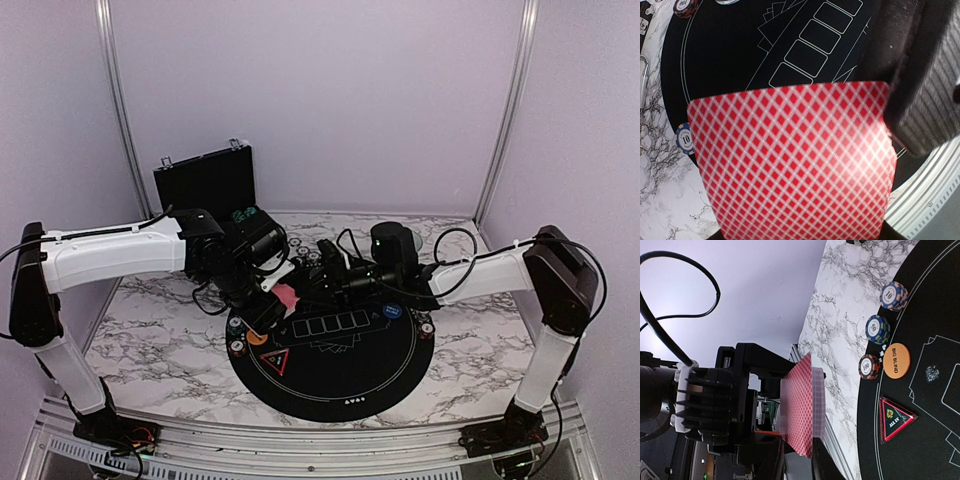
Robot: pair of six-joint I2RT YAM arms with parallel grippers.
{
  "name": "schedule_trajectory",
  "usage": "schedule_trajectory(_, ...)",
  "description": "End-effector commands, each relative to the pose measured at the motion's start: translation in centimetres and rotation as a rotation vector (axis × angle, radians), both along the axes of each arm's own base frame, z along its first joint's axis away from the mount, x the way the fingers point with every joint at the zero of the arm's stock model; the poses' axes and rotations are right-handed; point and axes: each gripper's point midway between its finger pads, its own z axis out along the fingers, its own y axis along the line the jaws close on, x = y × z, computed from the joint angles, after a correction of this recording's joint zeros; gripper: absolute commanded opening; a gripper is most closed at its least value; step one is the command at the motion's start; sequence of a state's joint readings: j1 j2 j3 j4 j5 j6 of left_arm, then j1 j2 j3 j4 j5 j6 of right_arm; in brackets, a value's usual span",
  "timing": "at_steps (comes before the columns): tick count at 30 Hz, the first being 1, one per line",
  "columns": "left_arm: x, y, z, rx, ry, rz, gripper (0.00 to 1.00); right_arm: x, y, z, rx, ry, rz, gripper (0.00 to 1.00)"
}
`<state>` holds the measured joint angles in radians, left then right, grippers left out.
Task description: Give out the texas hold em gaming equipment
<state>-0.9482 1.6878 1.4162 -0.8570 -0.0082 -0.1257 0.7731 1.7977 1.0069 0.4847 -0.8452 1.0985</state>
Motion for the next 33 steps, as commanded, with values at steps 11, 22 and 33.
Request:
schedule_trajectory(11,0.4,-0.1,1.3,-0.040,-0.033,-0.001,0.50,-0.3,0.6,0.2,0.022,-0.005,0.021,0.08)
schedule_trajectory(22,0.3,0.0,1.2,-0.040,-0.033,-0.002,0.50,0.2,0.2,0.8,0.036,-0.006,0.007,0.00)
schedule_trajectory(33,0.3,0.2,1.2,-0.038,-0.035,0.001,0.50,0.7,-0.8,1.5,0.048,-0.007,-0.019,0.00)
